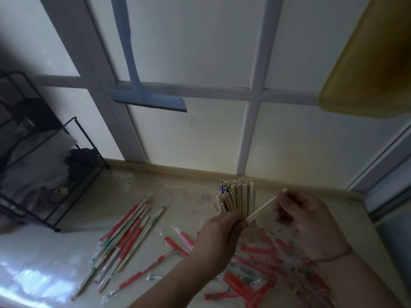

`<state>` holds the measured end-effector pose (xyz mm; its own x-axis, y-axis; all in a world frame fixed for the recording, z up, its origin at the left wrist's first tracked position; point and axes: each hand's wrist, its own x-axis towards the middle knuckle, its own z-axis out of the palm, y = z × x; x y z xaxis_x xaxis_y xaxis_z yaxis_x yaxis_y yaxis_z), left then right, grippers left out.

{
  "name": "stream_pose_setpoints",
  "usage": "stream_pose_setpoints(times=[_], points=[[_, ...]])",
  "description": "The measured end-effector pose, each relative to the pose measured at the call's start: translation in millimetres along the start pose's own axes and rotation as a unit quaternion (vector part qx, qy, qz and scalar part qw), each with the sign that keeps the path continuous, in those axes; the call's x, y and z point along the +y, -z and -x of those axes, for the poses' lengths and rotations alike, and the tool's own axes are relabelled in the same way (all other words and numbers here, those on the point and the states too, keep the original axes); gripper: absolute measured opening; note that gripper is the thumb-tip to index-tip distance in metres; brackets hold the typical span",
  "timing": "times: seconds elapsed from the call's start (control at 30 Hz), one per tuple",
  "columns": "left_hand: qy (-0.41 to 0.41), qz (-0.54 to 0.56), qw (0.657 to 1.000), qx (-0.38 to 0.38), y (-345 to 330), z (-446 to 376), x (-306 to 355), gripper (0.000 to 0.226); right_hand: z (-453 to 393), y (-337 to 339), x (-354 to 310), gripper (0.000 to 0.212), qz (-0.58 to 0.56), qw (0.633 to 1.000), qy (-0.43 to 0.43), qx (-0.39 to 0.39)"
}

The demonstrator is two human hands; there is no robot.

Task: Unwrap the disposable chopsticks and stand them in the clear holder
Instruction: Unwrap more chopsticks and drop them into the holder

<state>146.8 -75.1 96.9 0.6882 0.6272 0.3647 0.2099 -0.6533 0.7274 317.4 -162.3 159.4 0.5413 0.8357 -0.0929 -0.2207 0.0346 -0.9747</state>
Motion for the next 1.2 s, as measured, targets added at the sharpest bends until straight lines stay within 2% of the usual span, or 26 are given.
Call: stream_pose_setpoints(times=[0.1,0.23,0.3,0.4,0.57,0.73,0.87,0.97,1.03,1.13,1.2], points=[[0.010,-0.011,1.000,0.004,-4.3,-4.1,2.1,0.023,-9.0,-23.4,-4.0,0.008,0.071,0.994,0.077,0.039],[0.001,-0.002,0.996,0.094,2.5,-0.8,-7.6,0.016,-27.5,-29.4,-22.0,0.009,0.190,0.948,0.232,0.110],[0.021,0.008,0.992,0.127,5.4,2.2,-16.1,0.010,-40.1,-31.3,-19.7,0.006,0.270,0.917,0.267,0.127],[0.034,0.024,0.991,0.127,5.7,4.9,-25.3,0.009,-52.3,-40.7,11.3,0.010,0.356,0.898,0.242,0.087],[0.006,0.036,0.991,0.126,5.7,5.4,-31.0,0.012,-51.8,-47.6,76.3,0.006,0.453,0.873,0.182,0.007],[-0.014,0.042,0.992,0.115,10.2,9.5,-36.5,0.015,-49.3,-46.8,99.2,0.011,0.464,0.880,0.106,-0.003],[-0.037,0.021,0.995,0.092,26.3,29.6,-51.6,0.014,-41.8,-40.8,90.0,0.021,0.477,0.867,0.136,0.040],[0.030,-0.055,0.996,0.068,48.4,58.3,-90.5,0.010,-31.2,-48.8,72.4,0.024,0.464,0.841,0.261,0.094],[0.106,-0.141,0.981,0.077,68.3,80.4,-124.8,0.010,-25.8,-66.9,63.7,0.030,0.438,0.819,0.356,0.109],[0.246,-0.227,0.941,0.054,100.4,109.6,-166.4,0.021,-22.5,-107.5,64.1,0.025,0.432,0.776,0.452,0.089],[0.291,-0.287,0.913,0.005,113.9,123.9,-186.6,0.024,-20.8,-137.4,73.8,0.023,0.420,0.775,0.471,0.037]])
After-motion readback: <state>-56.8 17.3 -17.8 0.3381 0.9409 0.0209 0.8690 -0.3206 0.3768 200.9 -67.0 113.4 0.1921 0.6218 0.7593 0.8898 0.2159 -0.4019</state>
